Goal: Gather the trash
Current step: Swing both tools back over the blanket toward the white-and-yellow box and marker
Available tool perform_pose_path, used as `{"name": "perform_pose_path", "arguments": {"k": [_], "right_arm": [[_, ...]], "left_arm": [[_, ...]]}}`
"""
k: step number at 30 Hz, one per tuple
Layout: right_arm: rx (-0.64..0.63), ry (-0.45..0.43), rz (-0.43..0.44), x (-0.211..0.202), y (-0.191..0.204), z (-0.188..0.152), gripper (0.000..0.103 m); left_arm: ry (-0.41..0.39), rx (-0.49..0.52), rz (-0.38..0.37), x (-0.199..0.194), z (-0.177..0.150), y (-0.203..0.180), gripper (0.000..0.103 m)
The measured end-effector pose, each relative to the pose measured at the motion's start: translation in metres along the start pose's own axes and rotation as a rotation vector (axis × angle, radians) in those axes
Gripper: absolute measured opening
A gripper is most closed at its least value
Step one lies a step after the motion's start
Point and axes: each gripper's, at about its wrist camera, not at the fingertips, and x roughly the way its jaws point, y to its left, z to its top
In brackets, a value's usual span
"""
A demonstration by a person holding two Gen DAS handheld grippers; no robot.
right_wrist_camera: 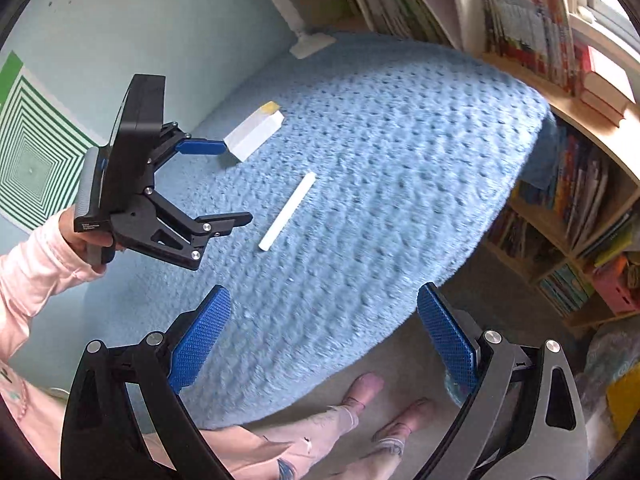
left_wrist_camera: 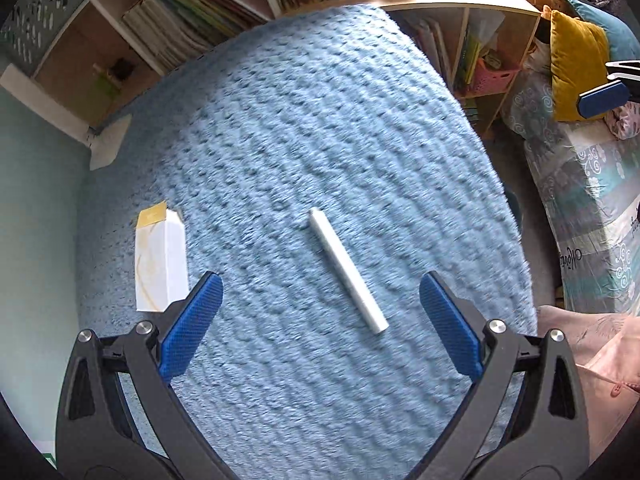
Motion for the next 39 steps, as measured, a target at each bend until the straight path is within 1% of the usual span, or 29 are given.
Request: {"name": "perform_pose_path", "arguments": {"k": [2, 5, 7, 9, 12, 18, 19, 23, 31, 37, 39], "right_arm": [[0.005, 0.013, -0.001, 0.017, 0.016, 0.010, 0.094], [0.013, 0.044, -0.033, 0.044, 0.036, 0.023, 0.094], [0.019, 0.052, -0.050, 0.059, 0.048, 0.029, 0.094], [0.023, 0.064, -0.072, 0.073, 0.057, 0.034, 0.094], [0.036, 0.089, -0.105, 0.094, 0.065, 0.042, 0.094], [0.065, 0.146, -0.145, 0.133, 0.071, 0.057, 0.094], [0.063, 0.154, -0.152, 0.138, 0.071, 0.060, 0.094], [0.062, 0.174, -0.166, 0.154, 0.073, 0.069, 0.094], [0.072, 0.204, -0.182, 0.181, 0.070, 0.080, 0.094], [0.068, 0.215, -0.208, 0.199, 0.069, 0.087, 0.092], [0.058, 0.215, -0.237, 0.205, 0.069, 0.089, 0.092]], "left_arm": [[0.012, 0.001, 0.008, 0.004, -0.012, 0.020, 0.096], [0.023, 0.006, 0.022, 0.011, -0.027, 0.047, 0.096], [0.028, -0.006, 0.004, 0.017, -0.037, 0.066, 0.096], [0.038, -0.008, 0.004, 0.026, -0.046, 0.082, 0.096], [0.053, -0.014, 0.002, 0.042, -0.056, 0.102, 0.096], [0.081, -0.036, -0.004, 0.077, -0.070, 0.142, 0.096], [0.082, -0.041, -0.002, 0.082, -0.071, 0.147, 0.096], [0.075, -0.075, -0.036, 0.097, -0.070, 0.165, 0.096], [0.056, -0.112, -0.076, 0.118, -0.064, 0.189, 0.096], [0.053, -0.100, -0.073, 0.137, -0.058, 0.204, 0.096], [0.050, -0.098, -0.090, 0.142, -0.053, 0.207, 0.096]]}}
